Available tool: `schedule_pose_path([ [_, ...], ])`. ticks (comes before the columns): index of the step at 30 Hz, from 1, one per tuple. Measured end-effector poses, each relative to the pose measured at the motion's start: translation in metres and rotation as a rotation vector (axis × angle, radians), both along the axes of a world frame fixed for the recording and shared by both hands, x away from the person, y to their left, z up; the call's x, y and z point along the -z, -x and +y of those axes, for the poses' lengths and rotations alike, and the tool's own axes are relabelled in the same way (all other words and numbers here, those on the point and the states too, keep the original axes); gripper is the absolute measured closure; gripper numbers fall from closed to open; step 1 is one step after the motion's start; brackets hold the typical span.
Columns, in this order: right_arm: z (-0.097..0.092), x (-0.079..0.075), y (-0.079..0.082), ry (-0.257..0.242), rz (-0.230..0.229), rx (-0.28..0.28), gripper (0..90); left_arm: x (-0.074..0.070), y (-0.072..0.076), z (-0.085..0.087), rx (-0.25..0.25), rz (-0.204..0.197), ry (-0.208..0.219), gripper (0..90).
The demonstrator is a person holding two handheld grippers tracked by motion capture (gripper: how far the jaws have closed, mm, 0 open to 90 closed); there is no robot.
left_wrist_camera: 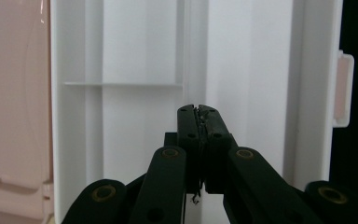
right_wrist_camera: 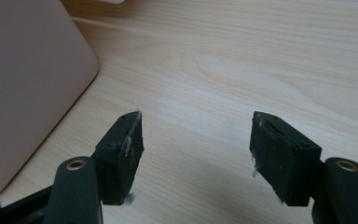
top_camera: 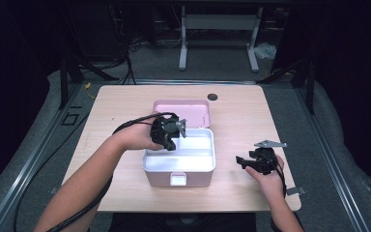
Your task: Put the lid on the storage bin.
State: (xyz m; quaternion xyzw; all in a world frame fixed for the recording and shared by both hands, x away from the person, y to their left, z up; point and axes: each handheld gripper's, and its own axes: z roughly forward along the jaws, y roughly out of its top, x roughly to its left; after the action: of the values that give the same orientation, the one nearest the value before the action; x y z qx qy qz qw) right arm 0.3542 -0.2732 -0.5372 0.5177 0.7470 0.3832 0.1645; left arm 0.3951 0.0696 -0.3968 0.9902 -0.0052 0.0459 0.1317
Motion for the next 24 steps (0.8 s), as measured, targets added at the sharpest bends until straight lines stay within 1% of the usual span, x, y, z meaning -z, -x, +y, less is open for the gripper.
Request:
schedule_pose_path([
  [1,0.001,-0.001,0.000,0.004,-0.005,-0.003,34.4,0.002,0.002,0.005,-0.002,0.004,-0.004,88.9],
  [2,0.002,-0.002,-0.001,0.007,-0.006,-0.005,34.4,0.004,0.003,0.009,-0.007,-0.001,-0.019,89.1],
  [4,0.003,-0.005,-0.002,0.017,-0.016,-0.007,34.7,0.009,0.004,0.018,-0.019,0.014,-0.011,89.6],
  [6,0.005,-0.008,-0.003,0.013,-0.025,-0.006,34.8,0.012,0.006,0.025,-0.031,0.025,-0.002,89.8],
  [7,0.006,-0.009,-0.004,0.018,-0.027,-0.008,34.8,0.013,0.007,0.028,-0.034,0.021,-0.007,89.8],
  [9,0.008,-0.011,-0.006,0.026,-0.030,-0.015,34.8,0.015,0.007,0.034,-0.048,0.028,-0.002,89.8],
  [11,0.011,-0.013,-0.008,0.034,-0.026,-0.019,34.8,0.016,0.007,0.041,-0.065,0.035,0.024,89.6],
  [14,0.015,-0.016,-0.013,0.048,-0.024,-0.029,34.8,0.020,0.008,0.047,-0.087,0.036,0.045,89.1],
  [15,0.016,-0.017,-0.015,0.053,-0.026,-0.032,34.8,0.021,0.008,0.049,-0.089,0.038,0.045,89.1],
  [16,0.017,-0.018,-0.017,0.055,-0.026,-0.035,34.8,0.024,0.009,0.050,-0.091,0.042,0.055,89.2],
  [17,0.019,-0.019,-0.019,0.055,-0.032,-0.032,34.8,0.026,0.009,0.050,-0.087,0.045,0.053,89.1],
  [18,0.020,-0.020,-0.021,0.062,-0.035,-0.034,34.8,0.028,0.009,0.051,-0.089,0.042,0.057,88.9],
  [20,0.022,-0.022,-0.027,0.062,-0.029,-0.041,34.7,0.029,0.010,0.053,-0.098,0.047,0.087,89.2],
  [21,0.023,-0.023,-0.030,0.059,-0.029,-0.042,34.7,0.030,0.010,0.054,-0.099,0.043,0.099,89.5],
  [23,0.025,-0.024,-0.037,0.057,-0.023,-0.059,34.5,0.031,0.011,0.056,-0.105,0.044,0.111,89.9],
  [24,0.027,-0.025,-0.041,0.049,-0.025,-0.058,34.4,0.031,0.011,0.056,-0.111,0.038,0.116,89.9],
])
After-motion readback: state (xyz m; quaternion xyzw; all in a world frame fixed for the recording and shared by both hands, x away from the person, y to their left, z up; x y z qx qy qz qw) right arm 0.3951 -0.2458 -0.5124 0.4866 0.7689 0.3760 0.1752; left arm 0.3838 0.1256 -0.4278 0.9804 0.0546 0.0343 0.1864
